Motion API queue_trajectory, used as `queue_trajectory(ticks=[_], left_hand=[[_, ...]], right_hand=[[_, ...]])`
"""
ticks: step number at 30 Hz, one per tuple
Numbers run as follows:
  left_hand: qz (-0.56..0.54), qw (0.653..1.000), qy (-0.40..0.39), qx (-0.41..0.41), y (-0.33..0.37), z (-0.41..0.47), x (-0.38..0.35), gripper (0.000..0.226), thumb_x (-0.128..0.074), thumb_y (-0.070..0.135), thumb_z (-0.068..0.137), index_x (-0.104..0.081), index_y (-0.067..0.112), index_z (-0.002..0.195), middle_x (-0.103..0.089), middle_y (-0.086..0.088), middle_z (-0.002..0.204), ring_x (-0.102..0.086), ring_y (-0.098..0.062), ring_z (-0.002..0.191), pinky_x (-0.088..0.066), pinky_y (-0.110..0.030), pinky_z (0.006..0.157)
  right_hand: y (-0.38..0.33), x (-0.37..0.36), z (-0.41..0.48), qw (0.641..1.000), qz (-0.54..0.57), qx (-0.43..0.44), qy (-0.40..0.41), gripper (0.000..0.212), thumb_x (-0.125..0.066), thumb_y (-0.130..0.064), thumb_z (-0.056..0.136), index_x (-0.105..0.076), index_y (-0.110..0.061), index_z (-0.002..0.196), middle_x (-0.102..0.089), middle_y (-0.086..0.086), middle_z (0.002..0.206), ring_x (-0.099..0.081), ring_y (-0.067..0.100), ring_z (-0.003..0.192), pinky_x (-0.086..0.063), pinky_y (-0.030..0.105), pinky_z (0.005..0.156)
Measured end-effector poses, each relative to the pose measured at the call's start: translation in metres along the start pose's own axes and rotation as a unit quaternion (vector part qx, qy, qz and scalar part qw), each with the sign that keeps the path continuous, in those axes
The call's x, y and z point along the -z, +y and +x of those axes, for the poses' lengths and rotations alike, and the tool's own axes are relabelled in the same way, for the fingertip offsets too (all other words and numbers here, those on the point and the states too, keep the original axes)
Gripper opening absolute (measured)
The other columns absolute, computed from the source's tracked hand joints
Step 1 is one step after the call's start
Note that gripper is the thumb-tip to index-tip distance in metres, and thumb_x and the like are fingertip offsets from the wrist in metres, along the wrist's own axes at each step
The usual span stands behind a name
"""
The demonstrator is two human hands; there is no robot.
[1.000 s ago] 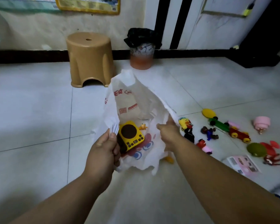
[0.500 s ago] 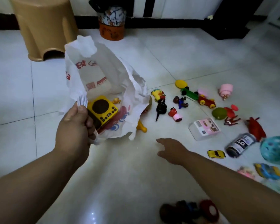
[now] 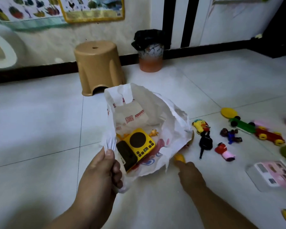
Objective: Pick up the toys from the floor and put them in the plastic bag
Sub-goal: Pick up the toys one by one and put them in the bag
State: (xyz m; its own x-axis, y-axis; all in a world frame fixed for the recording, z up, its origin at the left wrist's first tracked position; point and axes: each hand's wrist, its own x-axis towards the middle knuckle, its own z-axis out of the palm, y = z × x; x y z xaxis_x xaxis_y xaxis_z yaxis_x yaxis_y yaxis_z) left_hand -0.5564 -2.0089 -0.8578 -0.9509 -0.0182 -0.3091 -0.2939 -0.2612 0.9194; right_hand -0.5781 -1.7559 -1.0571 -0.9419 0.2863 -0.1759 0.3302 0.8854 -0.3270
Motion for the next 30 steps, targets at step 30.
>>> queue_trajectory(ticks=[30], left_hand=[[0.052,0.999,0.002,0.01,-0.015,0.006,-0.016,0.033,-0.038,0.032,0.1,-0.042,0.019,0.069,-0.042,0.002,0.056,-0.032,-0.016,0.05,-0.025,-0.028,0.049]], right_hand=[[-0.031,0.105,-0.123,0.98,0.035,0.187,-0.064,0.037,-0.051,-0.022,0.091,-0.058,-0.021,0.127,-0.053,0.005,0.129,-0.051,0.019,0.121,-0.028,0.013,0.097]])
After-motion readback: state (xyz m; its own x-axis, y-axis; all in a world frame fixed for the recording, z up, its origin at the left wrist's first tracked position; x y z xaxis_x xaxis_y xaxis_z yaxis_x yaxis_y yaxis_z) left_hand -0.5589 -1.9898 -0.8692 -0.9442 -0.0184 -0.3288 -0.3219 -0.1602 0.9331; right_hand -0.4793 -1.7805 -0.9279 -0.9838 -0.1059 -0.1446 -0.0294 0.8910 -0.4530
